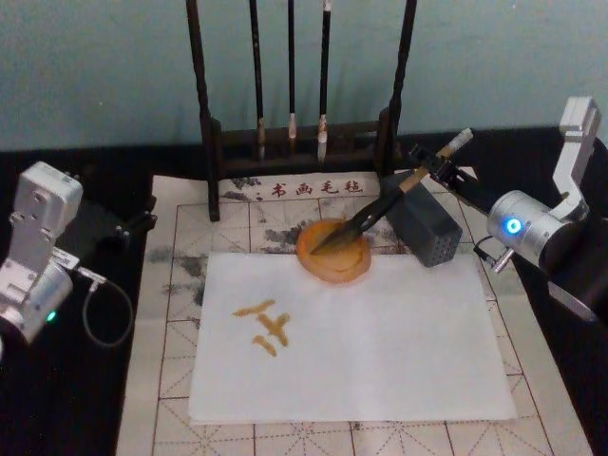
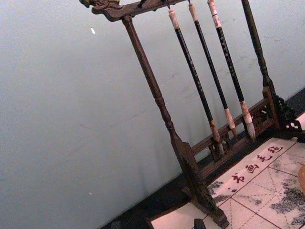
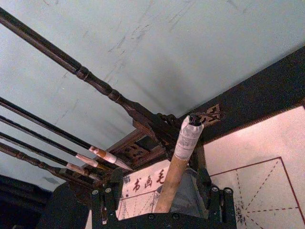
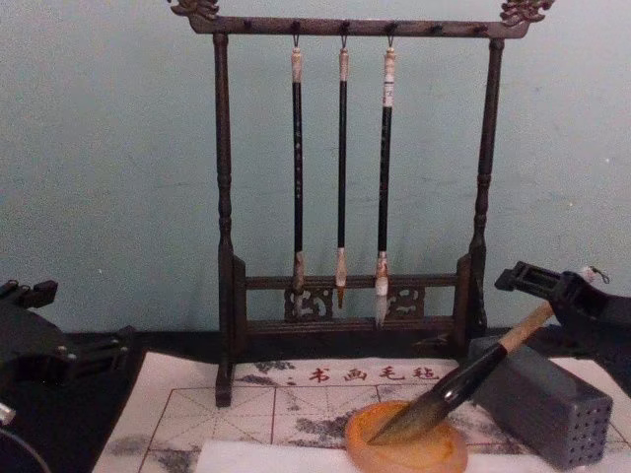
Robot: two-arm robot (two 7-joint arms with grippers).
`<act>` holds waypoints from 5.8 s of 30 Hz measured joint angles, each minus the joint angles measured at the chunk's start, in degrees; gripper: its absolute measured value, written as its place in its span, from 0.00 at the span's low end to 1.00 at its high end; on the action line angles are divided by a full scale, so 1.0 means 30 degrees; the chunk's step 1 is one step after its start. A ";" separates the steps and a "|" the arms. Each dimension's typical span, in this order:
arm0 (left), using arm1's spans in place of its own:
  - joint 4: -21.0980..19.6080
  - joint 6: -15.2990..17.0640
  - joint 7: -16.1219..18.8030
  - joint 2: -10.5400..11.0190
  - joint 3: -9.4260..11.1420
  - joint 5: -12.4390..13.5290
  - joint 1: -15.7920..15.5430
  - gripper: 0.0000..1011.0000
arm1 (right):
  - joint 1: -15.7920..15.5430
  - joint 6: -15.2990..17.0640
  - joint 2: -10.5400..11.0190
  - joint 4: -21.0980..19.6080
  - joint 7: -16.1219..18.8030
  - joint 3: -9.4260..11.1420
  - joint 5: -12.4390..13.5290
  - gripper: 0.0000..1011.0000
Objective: Pick up the brush from the inkstone, write on the paper, then place the brush back to its original position.
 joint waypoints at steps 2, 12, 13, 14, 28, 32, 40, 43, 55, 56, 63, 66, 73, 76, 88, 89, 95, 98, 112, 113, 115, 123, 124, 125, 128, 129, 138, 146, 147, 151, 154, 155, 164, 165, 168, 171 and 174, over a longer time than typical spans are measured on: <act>0.0001 -0.0001 0.0000 0.0000 0.0001 -0.0001 0.0000 0.99 | 0.0000 0.0005 -0.0009 -0.0002 0.0000 0.0014 0.0001 0.99; 0.0000 0.0000 0.0000 0.0000 0.0001 -0.0001 0.0000 0.99 | 0.0000 0.0043 -0.0026 -0.0003 0.0005 0.0067 -0.0007 0.92; 0.0000 0.0000 0.0000 0.0000 0.0001 -0.0001 -0.0001 0.99 | -0.0002 0.0047 -0.0029 -0.0003 0.0007 0.0070 -0.0008 0.90; 0.0000 0.0000 0.0000 0.0000 0.0001 -0.0001 0.0000 0.99 | -0.0003 0.0051 -0.0031 -0.0003 0.0008 0.0073 -0.0008 0.89; 0.0000 0.0000 0.0000 0.0000 0.0001 -0.0001 0.0001 0.99 | -0.0011 0.0080 -0.0043 -0.0003 0.0017 0.0104 -0.0008 0.49; 0.0001 0.0000 0.0000 0.0000 0.0001 -0.0001 0.0001 0.99 | -0.0011 0.0085 -0.0043 -0.0003 0.0018 0.0106 -0.0008 0.37; 0.0000 0.0000 0.0000 0.0000 0.0000 -0.0001 0.0000 0.99 | -0.0010 0.0089 -0.0046 -0.0005 0.0022 0.0105 -0.0001 0.20; 0.0000 0.0000 0.0000 0.0000 0.0000 -0.0002 0.0001 0.99 | -0.0011 0.0089 -0.0044 -0.0005 0.0022 0.0105 -0.0003 0.20; 0.0000 0.0000 0.0000 0.0000 0.0001 -0.0002 -0.0001 0.99 | -0.0011 0.0088 -0.0043 -0.0003 0.0017 0.0104 -0.0007 0.20; 0.0000 0.0001 0.0000 0.0000 0.0001 -0.0001 -0.0001 0.99 | -0.0011 0.0088 -0.0044 -0.0003 0.0017 0.0104 -0.0007 0.20; 0.0000 0.0000 0.0000 0.0000 0.0001 -0.0001 0.0000 0.99 | -0.0038 -0.0444 0.0211 -0.0322 0.0344 -0.0258 -0.0008 0.20; 0.0000 0.0000 0.0000 0.0000 0.0001 -0.0001 0.0000 0.99 | -0.0038 -0.0707 0.0331 -0.0564 0.0492 -0.0473 -0.0001 0.20; 0.0000 0.0001 0.0000 0.0000 0.0000 -0.0001 0.0000 0.99 | 0.0017 -0.1054 0.0491 -0.0881 0.0632 -0.0799 0.0150 0.20; -0.0001 0.0000 0.0000 0.0000 0.0001 -0.0001 0.0000 0.99 | 0.0054 -0.1412 0.0606 -0.1084 0.0734 -0.1012 0.0146 0.20; -0.0001 0.0000 0.0000 0.0000 0.0001 -0.0001 0.0000 0.99 | 0.0022 -0.2830 0.1033 -0.1805 0.1074 -0.1809 -0.0642 0.20; 0.0000 0.0000 0.0000 0.0000 0.0001 -0.0001 0.0000 0.99 | 0.0016 -0.2886 0.1056 -0.1822 0.1099 -0.1860 -0.0719 0.20; -0.0001 0.0000 0.0000 0.0000 0.0000 -0.0002 0.0000 0.99 | -0.0001 -0.3147 0.1104 -0.1855 0.1134 -0.2085 -0.1245 0.20; 0.0000 0.0000 0.0000 0.0000 0.0001 -0.0001 0.0000 0.99 | 0.0018 -0.3228 0.1066 -0.1765 0.1040 -0.2113 -0.1500 0.20; 0.0000 0.0001 0.0000 0.0000 0.0001 -0.0001 0.0001 0.99 | 0.0238 -0.3287 0.0375 -0.1317 0.0155 -0.1797 -0.2255 0.20; -0.0001 0.0000 0.0000 0.0000 0.0001 -0.0002 0.0000 0.99 | 0.0240 -0.3297 0.0324 -0.1302 0.0115 -0.1748 -0.2333 0.20; 0.0000 0.0000 0.0000 0.0000 0.0001 -0.0002 0.0000 0.99 | 0.0239 -0.3326 0.0281 -0.1303 0.0096 -0.1696 -0.2414 0.20; 0.0000 0.0000 0.0000 0.0000 0.0001 -0.0001 -0.0001 0.99 | 0.0137 -0.3614 0.0217 -0.1403 0.0099 -0.1431 -0.2933 0.20; 0.0000 0.0000 0.0000 0.0000 0.0001 -0.0002 0.0000 0.99 | 0.0112 -0.3703 0.0215 -0.1441 0.0110 -0.1375 -0.3081 0.20; -0.0001 0.0000 -0.0001 0.0000 0.0001 -0.0002 0.0000 0.99 | 0.0096 -0.3750 0.0211 -0.1453 0.0117 -0.1349 -0.3154 0.20; 0.0000 0.0000 -0.0001 0.0000 0.0001 -0.0001 0.0001 0.99 | 0.0053 -0.3935 0.0195 -0.1499 0.0184 -0.1251 -0.3429 0.20; 0.0000 0.0000 -0.0001 0.0000 0.0001 -0.0001 0.0001 0.99 | 0.0039 -0.3968 0.0186 -0.1513 0.0210 -0.1219 -0.3486 0.20; 0.0000 0.0000 -0.0001 0.0000 0.0000 -0.0001 0.0000 0.99 | -0.0147 -0.4268 0.0118 -0.1838 0.0473 -0.0915 -0.4140 0.20; -0.0001 0.0000 0.0000 0.0000 0.0001 -0.0001 -0.0001 0.99 | -0.0502 -0.4912 0.0169 -0.2409 0.0712 -0.0753 -0.5106 0.20; 0.0000 0.0000 0.0000 0.0000 0.0000 -0.0001 0.0000 0.99 | -0.0552 -0.4975 0.0188 -0.2489 0.0736 -0.0737 -0.5203 0.20; -0.0001 0.0000 0.0000 0.0000 0.0000 -0.0001 0.0000 0.99 | -0.0826 -0.5128 0.0278 -0.2949 0.0935 -0.0571 -0.5471 0.20; 0.0000 0.0000 0.0000 0.0000 0.0001 -0.0001 0.0000 0.99 | -0.1097 -0.5135 0.0343 -0.3393 0.1080 -0.0381 -0.5525 0.20; 0.0000 0.0000 0.0000 0.0000 0.0001 -0.0001 0.0000 0.99 | -0.1177 -0.5128 0.0370 -0.3532 0.1133 -0.0327 -0.5526 0.20; 0.0000 0.0000 0.0000 0.0000 0.0001 -0.0001 -0.0001 0.99 | -0.2494 -0.4440 0.0852 -0.5542 0.1620 0.0158 -0.5090 0.20; 0.0000 0.0001 0.0000 0.0000 0.0001 -0.0001 0.0000 0.99 | -0.2775 -0.4306 0.0971 -0.5898 0.1751 0.0168 -0.4938 0.20; 0.0000 0.0000 0.0000 0.0000 0.0001 0.0000 0.0000 0.99 | -0.3183 -0.4145 0.1193 -0.6431 0.1966 0.0154 -0.4712 0.20; 0.0000 0.0000 0.0000 0.0000 0.0001 -0.0001 0.0000 0.99 | -0.3853 -0.3932 0.1649 -0.7268 0.2413 -0.0028 -0.4380 0.20; 0.0000 -0.0001 0.0000 0.0000 0.0001 -0.0001 0.0001 0.99 | -0.4207 -0.3851 0.1955 -0.7691 0.2706 -0.0189 -0.4235 0.20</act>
